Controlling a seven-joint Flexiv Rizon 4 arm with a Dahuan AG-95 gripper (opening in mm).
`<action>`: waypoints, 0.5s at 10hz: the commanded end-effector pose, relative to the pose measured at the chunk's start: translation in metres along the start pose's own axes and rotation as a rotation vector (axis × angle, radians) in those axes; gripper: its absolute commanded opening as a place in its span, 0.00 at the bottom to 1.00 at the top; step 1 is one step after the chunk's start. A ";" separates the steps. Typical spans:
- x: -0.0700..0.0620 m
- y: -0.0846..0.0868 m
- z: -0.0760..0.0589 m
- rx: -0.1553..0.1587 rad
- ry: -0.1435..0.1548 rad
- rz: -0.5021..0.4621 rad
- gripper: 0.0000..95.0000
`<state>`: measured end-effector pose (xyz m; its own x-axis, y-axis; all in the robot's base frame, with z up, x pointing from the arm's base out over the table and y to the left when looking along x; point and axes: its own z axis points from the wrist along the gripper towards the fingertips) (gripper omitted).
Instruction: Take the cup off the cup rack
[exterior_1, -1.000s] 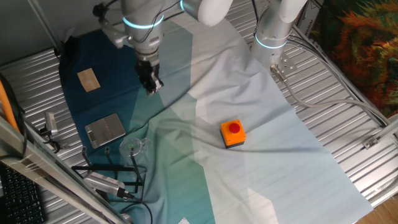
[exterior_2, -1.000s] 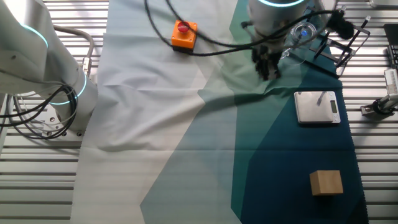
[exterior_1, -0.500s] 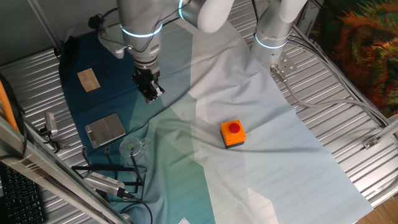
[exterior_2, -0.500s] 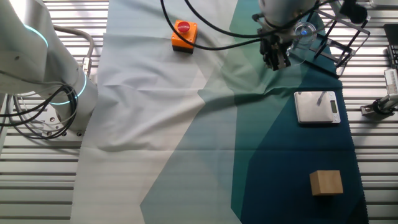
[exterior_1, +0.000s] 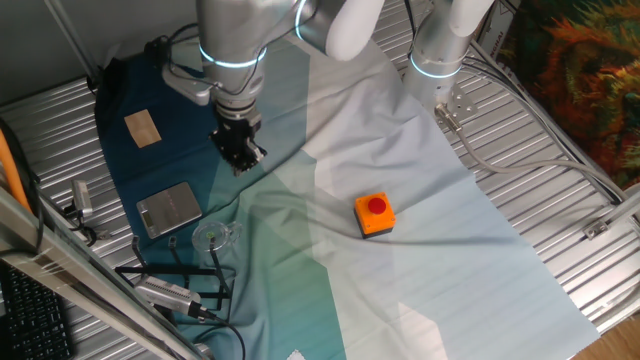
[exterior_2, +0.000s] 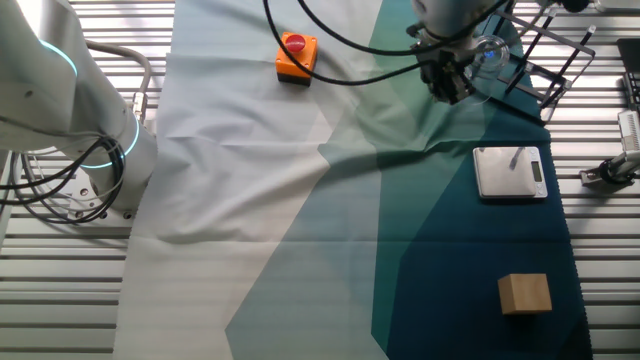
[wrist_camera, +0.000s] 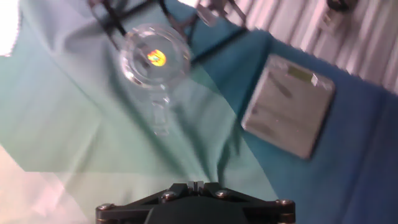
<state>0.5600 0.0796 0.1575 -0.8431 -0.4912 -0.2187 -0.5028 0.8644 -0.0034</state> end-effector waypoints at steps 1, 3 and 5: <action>-0.008 0.002 0.005 -0.006 -0.055 -0.045 0.00; -0.013 0.003 0.009 -0.012 -0.063 -0.053 0.00; -0.020 0.005 0.017 -0.015 -0.066 -0.057 0.00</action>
<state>0.5799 0.0973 0.1432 -0.7982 -0.5330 -0.2806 -0.5549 0.8319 -0.0018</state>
